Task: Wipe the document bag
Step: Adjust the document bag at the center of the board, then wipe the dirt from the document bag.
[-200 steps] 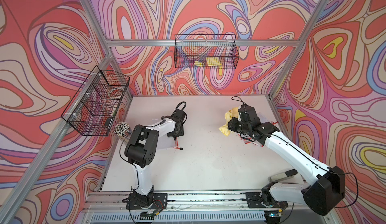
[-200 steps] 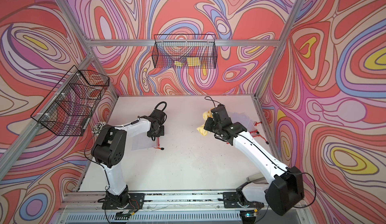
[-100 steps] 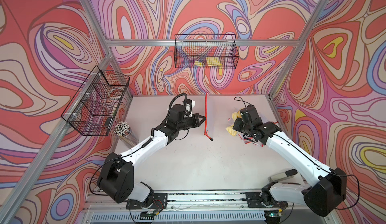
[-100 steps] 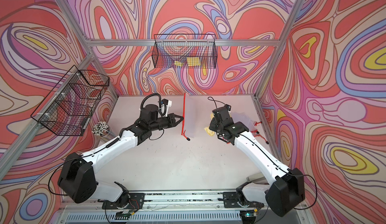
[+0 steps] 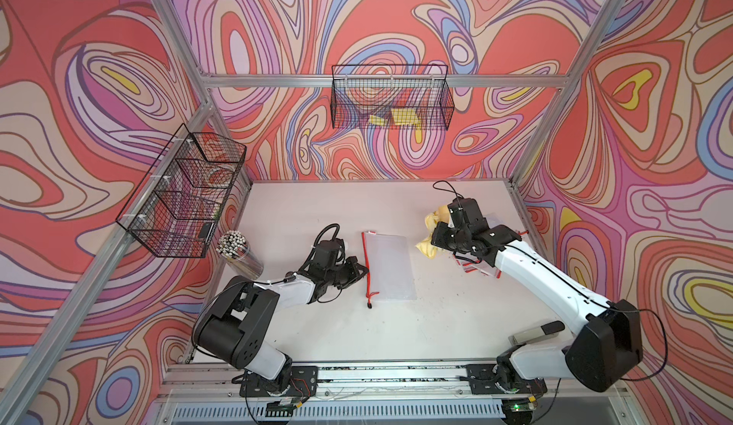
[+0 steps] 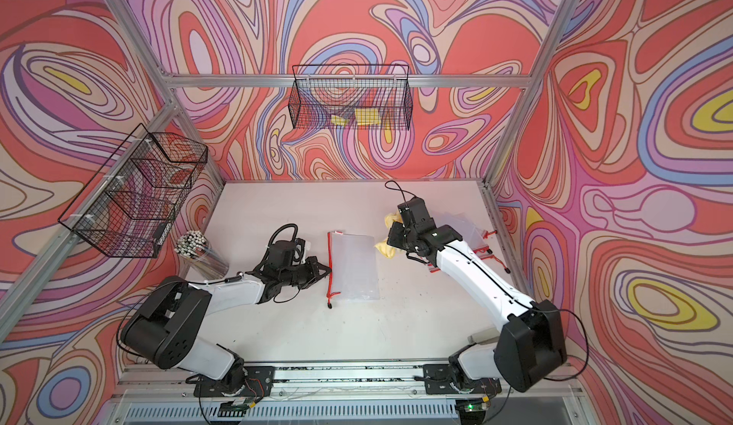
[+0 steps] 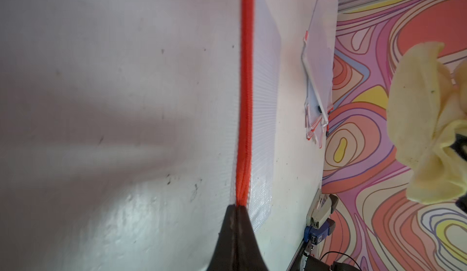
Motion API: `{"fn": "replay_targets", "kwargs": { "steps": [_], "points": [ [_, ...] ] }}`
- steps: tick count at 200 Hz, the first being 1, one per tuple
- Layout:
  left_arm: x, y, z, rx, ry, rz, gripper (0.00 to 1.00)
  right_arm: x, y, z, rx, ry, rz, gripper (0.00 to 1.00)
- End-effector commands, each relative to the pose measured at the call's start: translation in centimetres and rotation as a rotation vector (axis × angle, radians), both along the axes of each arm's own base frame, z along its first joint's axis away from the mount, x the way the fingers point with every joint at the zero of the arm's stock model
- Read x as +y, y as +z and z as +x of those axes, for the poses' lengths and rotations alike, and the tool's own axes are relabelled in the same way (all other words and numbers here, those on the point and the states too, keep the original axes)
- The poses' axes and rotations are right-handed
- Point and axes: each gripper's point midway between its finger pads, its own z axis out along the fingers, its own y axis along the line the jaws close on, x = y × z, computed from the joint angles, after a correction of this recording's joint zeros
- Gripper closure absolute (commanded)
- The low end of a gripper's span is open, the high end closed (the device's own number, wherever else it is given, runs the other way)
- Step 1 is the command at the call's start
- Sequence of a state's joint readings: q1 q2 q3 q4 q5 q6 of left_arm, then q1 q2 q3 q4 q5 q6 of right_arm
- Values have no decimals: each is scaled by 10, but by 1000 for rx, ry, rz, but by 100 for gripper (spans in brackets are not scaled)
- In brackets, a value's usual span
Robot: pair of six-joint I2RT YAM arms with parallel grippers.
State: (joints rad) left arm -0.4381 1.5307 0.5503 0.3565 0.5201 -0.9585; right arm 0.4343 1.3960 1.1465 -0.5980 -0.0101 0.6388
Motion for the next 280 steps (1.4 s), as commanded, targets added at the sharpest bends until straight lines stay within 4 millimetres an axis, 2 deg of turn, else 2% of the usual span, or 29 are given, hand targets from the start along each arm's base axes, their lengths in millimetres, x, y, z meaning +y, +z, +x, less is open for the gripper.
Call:
{"fn": "replay_targets", "kwargs": {
  "steps": [1,23,45,53,57,71,90,118,145,170,173,181,192,207,215,253,266,269,280],
  "points": [
    [7,12,5,-57,17,38,100,35,1,2,-2,128,103,100],
    [22,-5,-8,-21,8,148,100,85,-26,-6,75,273,149,100],
    [34,-19,-18,14,4,229,100,139,-67,-20,171,395,160,100],
    [37,-23,-21,26,2,247,100,153,-77,-23,194,418,178,100],
    [38,-24,-21,30,1,256,100,160,-91,-24,222,424,180,100],
    [41,-29,-24,42,-4,275,93,174,-107,-23,250,438,206,100],
    [43,-32,-25,44,-3,283,77,178,-126,-14,279,420,183,100],
    [43,-30,-26,33,-4,284,47,174,-153,-11,335,385,132,100],
    [43,-32,-28,38,-9,280,36,173,-173,-14,379,368,131,100],
    [38,-35,-26,41,-15,255,37,175,-177,-16,390,365,147,100],
    [43,-46,-36,70,-16,266,38,175,-177,-16,389,363,148,100],
    [43,-50,-37,77,-15,265,40,174,-177,-16,389,362,147,100],
    [42,-52,-37,83,-15,262,48,173,-177,-17,390,355,147,100],
    [42,-56,-36,91,-11,262,65,172,-175,-18,388,350,150,100],
    [42,-57,-36,91,-9,264,69,171,-174,-18,386,348,149,100],
    [41,-59,-32,90,-20,278,68,170,-171,-23,387,361,154,100],
    [41,-65,-36,111,-33,281,67,171,-170,-26,390,371,172,100],
    [36,-57,-25,88,-30,271,67,171,-170,-27,392,372,173,100],
    [37,-58,-24,94,-28,283,64,166,-167,-27,387,362,171,100]
  ]
}}
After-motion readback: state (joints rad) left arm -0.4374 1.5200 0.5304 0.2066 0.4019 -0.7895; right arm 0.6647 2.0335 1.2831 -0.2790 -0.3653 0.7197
